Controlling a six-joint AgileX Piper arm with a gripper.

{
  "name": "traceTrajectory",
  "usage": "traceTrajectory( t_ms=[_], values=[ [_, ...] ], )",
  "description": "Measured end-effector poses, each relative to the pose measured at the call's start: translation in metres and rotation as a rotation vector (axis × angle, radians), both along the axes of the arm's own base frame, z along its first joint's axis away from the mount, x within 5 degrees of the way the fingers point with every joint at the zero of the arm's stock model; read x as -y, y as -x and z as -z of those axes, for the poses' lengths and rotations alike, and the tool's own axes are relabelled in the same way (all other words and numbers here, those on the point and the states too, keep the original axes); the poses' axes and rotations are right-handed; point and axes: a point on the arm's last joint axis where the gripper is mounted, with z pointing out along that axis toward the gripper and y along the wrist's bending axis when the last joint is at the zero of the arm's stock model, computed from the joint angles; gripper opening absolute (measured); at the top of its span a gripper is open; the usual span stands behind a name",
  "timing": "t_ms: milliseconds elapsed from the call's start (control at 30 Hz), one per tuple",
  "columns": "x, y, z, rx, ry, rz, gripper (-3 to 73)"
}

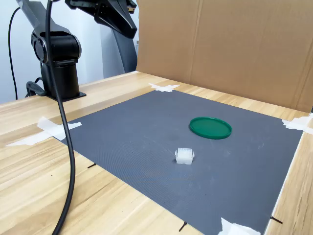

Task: Grasp a white terminal and put it in the green lid.

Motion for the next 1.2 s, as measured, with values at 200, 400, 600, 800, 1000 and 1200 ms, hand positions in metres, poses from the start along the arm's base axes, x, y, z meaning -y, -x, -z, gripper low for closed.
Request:
traceTrajectory(
  t_ms=[200, 400, 600, 800, 1000, 1200],
  values=[
    [0.0, -0.028, -0.006, -0.22, 0.071, -0.041, -2.8],
    [-0.001, -0.054, -0.007, -0.374, 0.233, -0.17, -1.3],
    [-0.004, -0.085, 0.0, -0.577, 0.297, -0.314, 20.8],
    [-0.002, -0.103, -0.003, -0.605, 0.33, -0.32, 44.3],
    [0.004, -0.129, -0.01, -0.692, 0.413, -0.344, 54.9],
    [0.001, -0.135, -0.035, -0.688, 0.421, -0.389, 55.2]
  ],
)
